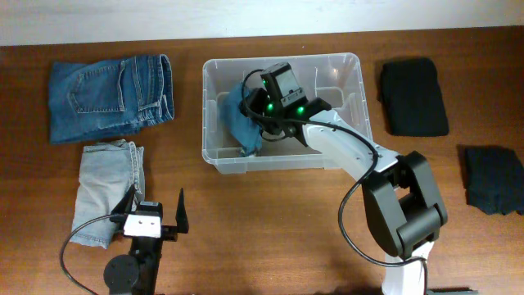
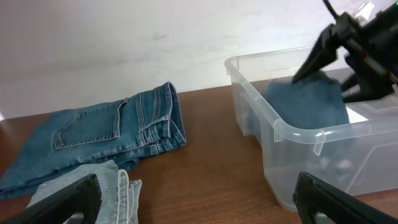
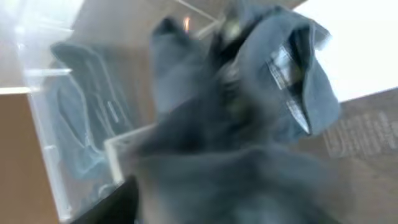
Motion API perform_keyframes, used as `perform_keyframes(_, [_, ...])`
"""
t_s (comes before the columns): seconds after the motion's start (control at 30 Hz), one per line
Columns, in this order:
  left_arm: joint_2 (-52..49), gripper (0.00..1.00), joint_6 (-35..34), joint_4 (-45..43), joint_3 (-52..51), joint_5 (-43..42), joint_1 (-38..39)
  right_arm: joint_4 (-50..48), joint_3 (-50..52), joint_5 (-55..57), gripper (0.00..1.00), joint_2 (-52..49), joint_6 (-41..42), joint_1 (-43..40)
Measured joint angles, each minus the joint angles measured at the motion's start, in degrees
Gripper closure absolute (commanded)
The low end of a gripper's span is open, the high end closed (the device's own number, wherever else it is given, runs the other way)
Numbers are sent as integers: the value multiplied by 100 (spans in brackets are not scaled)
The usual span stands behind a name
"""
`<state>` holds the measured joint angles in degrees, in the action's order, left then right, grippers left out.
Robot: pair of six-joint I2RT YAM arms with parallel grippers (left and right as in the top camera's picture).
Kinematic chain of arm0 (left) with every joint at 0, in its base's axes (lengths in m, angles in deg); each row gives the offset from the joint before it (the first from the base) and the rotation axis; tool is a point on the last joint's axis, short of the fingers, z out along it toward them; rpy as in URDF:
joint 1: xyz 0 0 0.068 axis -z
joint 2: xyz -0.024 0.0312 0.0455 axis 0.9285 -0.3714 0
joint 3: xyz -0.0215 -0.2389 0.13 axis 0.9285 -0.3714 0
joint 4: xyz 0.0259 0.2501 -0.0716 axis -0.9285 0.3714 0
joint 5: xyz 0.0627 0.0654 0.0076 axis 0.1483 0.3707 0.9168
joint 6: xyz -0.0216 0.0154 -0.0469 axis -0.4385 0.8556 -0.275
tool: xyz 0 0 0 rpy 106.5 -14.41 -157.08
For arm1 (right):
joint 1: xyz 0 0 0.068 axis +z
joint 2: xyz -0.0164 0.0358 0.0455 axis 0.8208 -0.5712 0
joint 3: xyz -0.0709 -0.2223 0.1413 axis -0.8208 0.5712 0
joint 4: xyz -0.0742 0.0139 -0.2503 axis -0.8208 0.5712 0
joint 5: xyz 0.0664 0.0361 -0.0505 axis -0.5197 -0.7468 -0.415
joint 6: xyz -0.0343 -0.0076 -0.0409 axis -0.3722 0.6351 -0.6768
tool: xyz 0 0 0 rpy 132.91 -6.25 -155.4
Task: Pack container
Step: 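Lower the denim into the container's left side and press it down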
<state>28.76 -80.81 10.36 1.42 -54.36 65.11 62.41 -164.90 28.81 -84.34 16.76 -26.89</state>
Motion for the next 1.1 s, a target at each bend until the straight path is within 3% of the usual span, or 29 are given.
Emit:
perform_keyframes(0.03, [0, 1, 0, 0, 0, 0, 0, 2, 0, 2, 13, -7, -120, 0])
perform_keyframes(0.2, [0, 1, 0, 0, 0, 0, 0, 7, -2, 0, 2, -7, -765, 0])
perform_keyframes(0.4, [0, 1, 0, 2, 0, 0, 0, 586, -308, 4, 1, -4, -1644, -66])
perform_keyframes(0.63, [0, 1, 2, 2, 0, 0, 0, 2138, -1692, 507, 1, 13, -2667, -289])
perform_keyframes(0.83, [0, 1, 0, 0, 0, 0, 0, 2557, -1845, 857, 0, 92, -3211, -306])
perform_keyframes(0.9, [0, 1, 2, 0, 0, 0, 0, 2553, -1845, 828, 7, 83, -3270, -306])
perform_keyframes(1.1, [0, 1, 2, 0, 0, 0, 0, 2352, -1845, 645, 51, -136, -3401, -306])
